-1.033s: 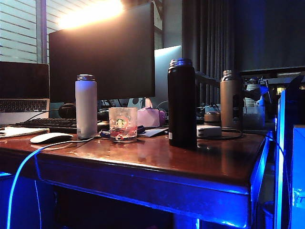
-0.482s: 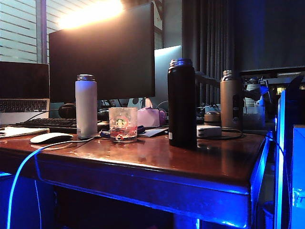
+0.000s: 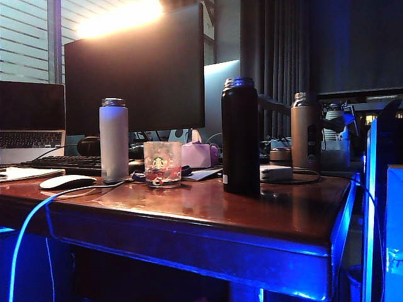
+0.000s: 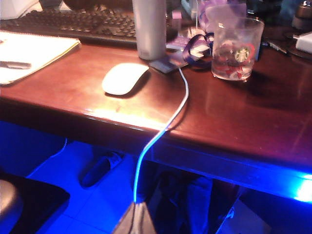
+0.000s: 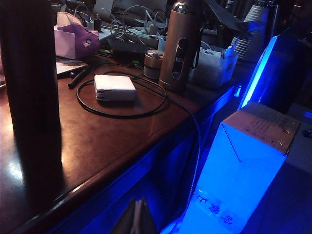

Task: Pick up the black thermos, pour a little water from inside into the glass cup, then place the black thermos back on the table.

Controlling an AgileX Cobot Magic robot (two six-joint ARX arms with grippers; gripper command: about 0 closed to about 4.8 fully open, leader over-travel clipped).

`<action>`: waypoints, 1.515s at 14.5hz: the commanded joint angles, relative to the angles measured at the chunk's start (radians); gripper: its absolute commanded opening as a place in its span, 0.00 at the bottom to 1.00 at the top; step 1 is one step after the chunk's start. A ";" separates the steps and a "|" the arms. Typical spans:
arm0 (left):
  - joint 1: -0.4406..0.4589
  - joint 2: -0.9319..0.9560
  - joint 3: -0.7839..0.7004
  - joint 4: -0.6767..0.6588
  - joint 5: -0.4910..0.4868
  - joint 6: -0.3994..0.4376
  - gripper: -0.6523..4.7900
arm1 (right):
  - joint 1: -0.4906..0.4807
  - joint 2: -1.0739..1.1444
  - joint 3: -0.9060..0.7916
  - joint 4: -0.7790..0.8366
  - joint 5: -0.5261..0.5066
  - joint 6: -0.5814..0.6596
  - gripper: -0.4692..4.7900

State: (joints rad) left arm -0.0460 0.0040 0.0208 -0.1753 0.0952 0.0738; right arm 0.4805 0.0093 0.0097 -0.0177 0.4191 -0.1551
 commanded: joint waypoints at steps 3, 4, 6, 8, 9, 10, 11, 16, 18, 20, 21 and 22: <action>0.001 -0.003 -0.008 -0.021 -0.030 -0.003 0.11 | 0.000 -0.002 -0.003 0.014 0.002 0.002 0.09; 0.001 -0.003 -0.008 -0.020 -0.028 -0.003 0.11 | 0.000 -0.002 -0.003 0.014 0.002 0.002 0.09; 0.001 -0.003 -0.008 -0.020 -0.026 -0.003 0.11 | 0.000 -0.002 -0.003 0.014 0.002 0.002 0.09; 0.001 -0.003 -0.008 -0.019 -0.025 -0.003 0.11 | -0.002 -0.007 -0.003 0.015 0.002 0.002 0.09; 0.001 -0.003 -0.008 -0.019 -0.024 -0.003 0.11 | -0.005 -0.007 -0.003 0.012 0.002 0.002 0.09; 0.001 -0.003 -0.008 -0.019 -0.025 -0.003 0.11 | -0.018 -0.007 -0.003 0.014 0.000 0.002 0.09; 0.001 -0.003 -0.008 -0.019 -0.024 -0.003 0.11 | -0.049 -0.007 -0.003 0.014 -0.007 0.002 0.09; 0.001 -0.003 -0.008 -0.019 -0.024 -0.003 0.11 | -0.379 -0.007 -0.003 0.017 -0.088 0.002 0.09; 0.001 -0.003 -0.008 -0.019 -0.024 -0.003 0.11 | -0.454 -0.007 -0.003 0.018 -0.296 0.032 0.09; 0.001 -0.003 -0.008 -0.019 -0.024 -0.003 0.11 | -0.466 -0.007 -0.003 0.003 -0.333 0.033 0.09; 0.001 -0.003 -0.008 -0.019 -0.024 -0.003 0.11 | -0.466 -0.007 -0.003 -0.013 -0.341 0.036 0.09; 0.001 -0.003 -0.008 -0.019 -0.024 -0.003 0.11 | -0.466 -0.007 -0.003 -0.032 -0.371 0.036 0.09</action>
State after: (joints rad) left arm -0.0460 0.0040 0.0204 -0.1772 0.0689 0.0734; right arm 0.0147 0.0032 0.0097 -0.0433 0.0757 -0.1238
